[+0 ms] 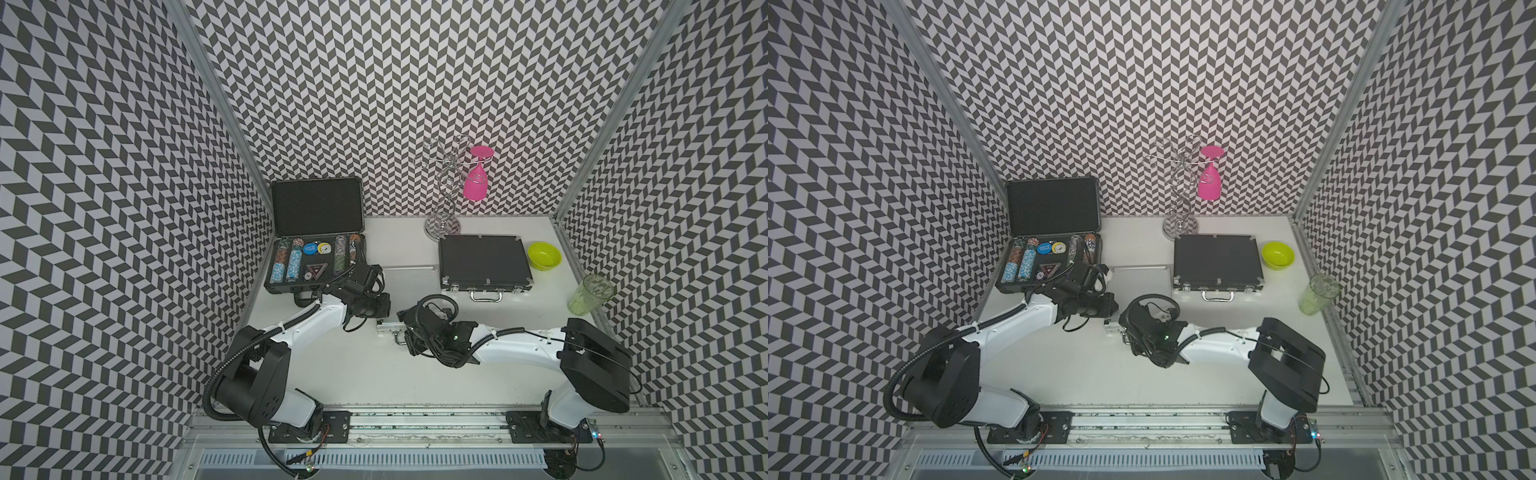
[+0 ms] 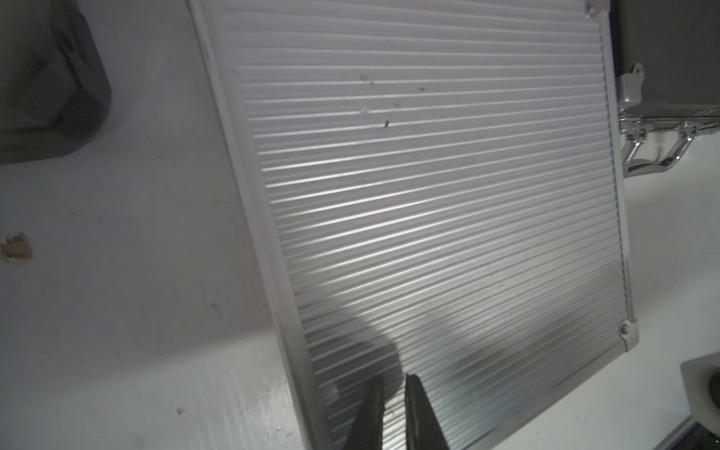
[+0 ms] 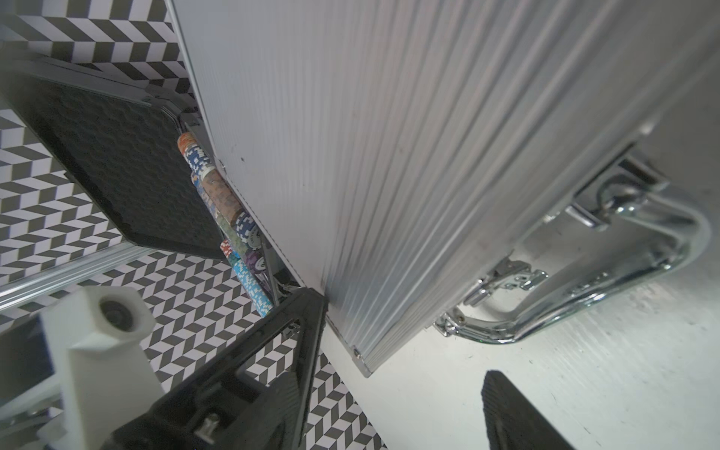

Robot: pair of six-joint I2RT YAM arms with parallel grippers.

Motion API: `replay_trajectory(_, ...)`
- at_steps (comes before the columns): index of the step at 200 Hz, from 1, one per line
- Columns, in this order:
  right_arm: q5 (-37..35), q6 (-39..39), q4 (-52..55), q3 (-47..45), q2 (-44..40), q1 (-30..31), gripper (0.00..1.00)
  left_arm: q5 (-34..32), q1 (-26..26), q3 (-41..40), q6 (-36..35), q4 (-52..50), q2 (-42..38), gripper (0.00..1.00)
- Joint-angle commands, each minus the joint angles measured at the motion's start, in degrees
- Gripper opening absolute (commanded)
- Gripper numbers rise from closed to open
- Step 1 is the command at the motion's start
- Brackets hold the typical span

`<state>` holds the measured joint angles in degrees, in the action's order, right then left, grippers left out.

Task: Close the poker set cases
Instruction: Fasten the fastener on the poker set case.

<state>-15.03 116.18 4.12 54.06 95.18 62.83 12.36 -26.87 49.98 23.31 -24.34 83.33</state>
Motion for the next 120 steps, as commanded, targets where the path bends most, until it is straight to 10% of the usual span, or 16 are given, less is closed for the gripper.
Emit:
replay_trajectory(1, -2.02, 2.56, 2.85, -0.39, 1.36, 0.29, 0.76, -0.02, 1.83, -2.91, 0.08, -3.41, -0.28, 0.16)
replay_trajectory(120, -5.1, 5.32, 1.4, -0.54, 5.06, -0.13, 0.76, 0.26, 3.86, -2.62, -2.66, -3.88, -1.57, 0.16)
